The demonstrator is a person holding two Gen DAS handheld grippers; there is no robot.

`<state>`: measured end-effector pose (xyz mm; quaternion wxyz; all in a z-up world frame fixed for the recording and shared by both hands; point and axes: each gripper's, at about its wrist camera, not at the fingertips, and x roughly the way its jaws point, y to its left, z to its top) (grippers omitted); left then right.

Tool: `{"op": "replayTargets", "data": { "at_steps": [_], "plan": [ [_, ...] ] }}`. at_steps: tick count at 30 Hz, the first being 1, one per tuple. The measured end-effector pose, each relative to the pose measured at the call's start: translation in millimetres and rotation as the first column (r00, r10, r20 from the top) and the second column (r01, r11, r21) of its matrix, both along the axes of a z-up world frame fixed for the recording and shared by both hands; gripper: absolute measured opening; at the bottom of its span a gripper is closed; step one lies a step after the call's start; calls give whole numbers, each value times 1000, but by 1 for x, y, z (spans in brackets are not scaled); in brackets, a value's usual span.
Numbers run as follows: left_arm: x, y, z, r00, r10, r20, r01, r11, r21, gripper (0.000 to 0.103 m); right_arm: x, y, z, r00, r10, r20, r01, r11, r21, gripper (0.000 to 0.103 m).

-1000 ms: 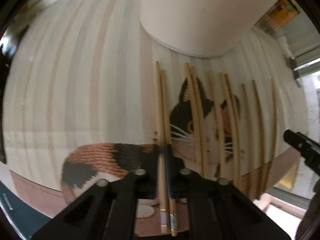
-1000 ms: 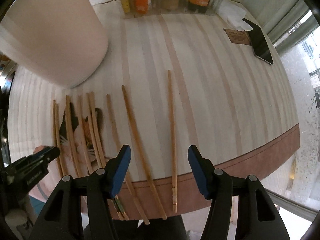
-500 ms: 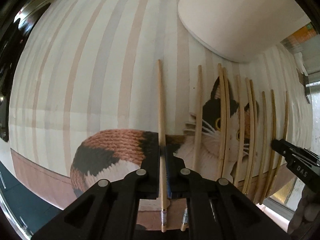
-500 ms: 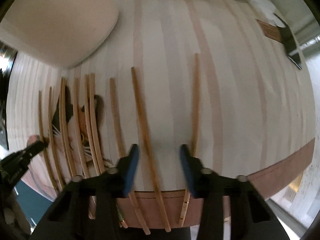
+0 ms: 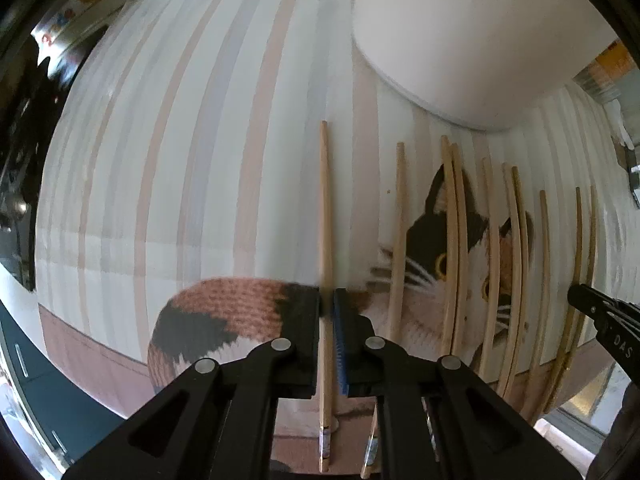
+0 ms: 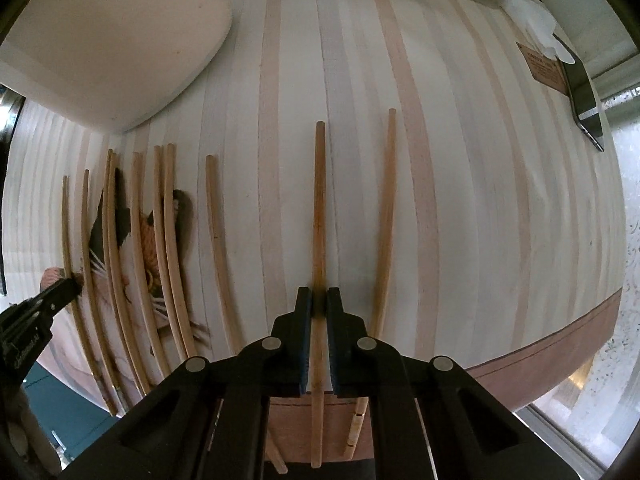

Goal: Organize utensils
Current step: 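Lift both held chopsticks and carry them over the pink holder, tips down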

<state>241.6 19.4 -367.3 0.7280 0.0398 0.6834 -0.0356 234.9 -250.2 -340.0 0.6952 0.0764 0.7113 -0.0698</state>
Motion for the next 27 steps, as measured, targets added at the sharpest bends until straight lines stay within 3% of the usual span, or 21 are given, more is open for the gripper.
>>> {"op": "replayTargets", "data": {
  "at_steps": [14,16,20,27],
  "plan": [
    [12,-5,-2,1000,-6,12,6,1000,-3,5,26,17,-10,999,43,-21,-45,997,-65,10],
    [11,-10,8,1000,13,25,-13,1000,12,5,27,21,-12,999,43,-21,-45,996,-72,10],
    [5,-2,40,991,45,126,-50,998,41,5,23,21,-11,1000,5,15,-4,999,-49,7],
    [1,12,98,959,92,268,-110,993,53,5,17,22,32,988,4,156,4,999,-49,7]
  ]
}}
